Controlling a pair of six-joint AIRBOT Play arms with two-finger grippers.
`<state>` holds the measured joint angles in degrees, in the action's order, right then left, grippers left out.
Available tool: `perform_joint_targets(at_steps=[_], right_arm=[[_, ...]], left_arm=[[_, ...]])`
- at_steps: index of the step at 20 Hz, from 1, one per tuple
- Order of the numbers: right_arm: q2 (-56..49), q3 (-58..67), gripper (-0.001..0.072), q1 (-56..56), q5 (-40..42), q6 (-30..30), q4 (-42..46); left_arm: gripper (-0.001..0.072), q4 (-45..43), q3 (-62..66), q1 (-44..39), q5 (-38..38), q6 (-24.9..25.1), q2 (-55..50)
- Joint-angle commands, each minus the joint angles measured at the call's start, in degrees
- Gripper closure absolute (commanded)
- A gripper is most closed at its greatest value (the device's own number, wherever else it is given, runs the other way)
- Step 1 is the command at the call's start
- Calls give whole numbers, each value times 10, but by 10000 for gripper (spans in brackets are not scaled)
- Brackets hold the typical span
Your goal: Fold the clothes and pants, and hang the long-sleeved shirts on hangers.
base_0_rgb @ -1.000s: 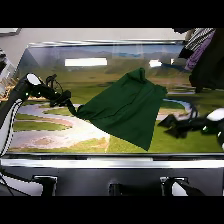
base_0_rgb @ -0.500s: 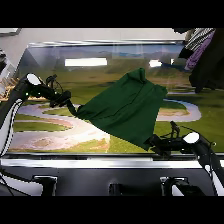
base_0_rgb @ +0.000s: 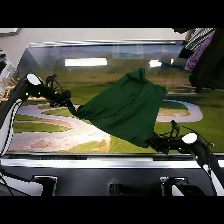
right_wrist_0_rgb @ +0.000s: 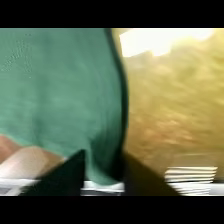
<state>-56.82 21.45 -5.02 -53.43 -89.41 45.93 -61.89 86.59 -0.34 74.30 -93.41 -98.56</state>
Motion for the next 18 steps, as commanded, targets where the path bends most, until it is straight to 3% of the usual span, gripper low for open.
perform_joint_targets(at_steps=[1,5,12,18], right_arm=[[-5,0,683,0,4,72,-96],[1,80,685,-1,-30,119,-137],[40,548,685,-1,-97,123,-87],[121,846,685,-1,-95,75,29]], left_arm=[[691,1,1,0,-3,0,0],[691,51,5,18,-3,20,26],[692,73,170,101,-2,34,185],[691,35,276,164,-4,-38,386]])
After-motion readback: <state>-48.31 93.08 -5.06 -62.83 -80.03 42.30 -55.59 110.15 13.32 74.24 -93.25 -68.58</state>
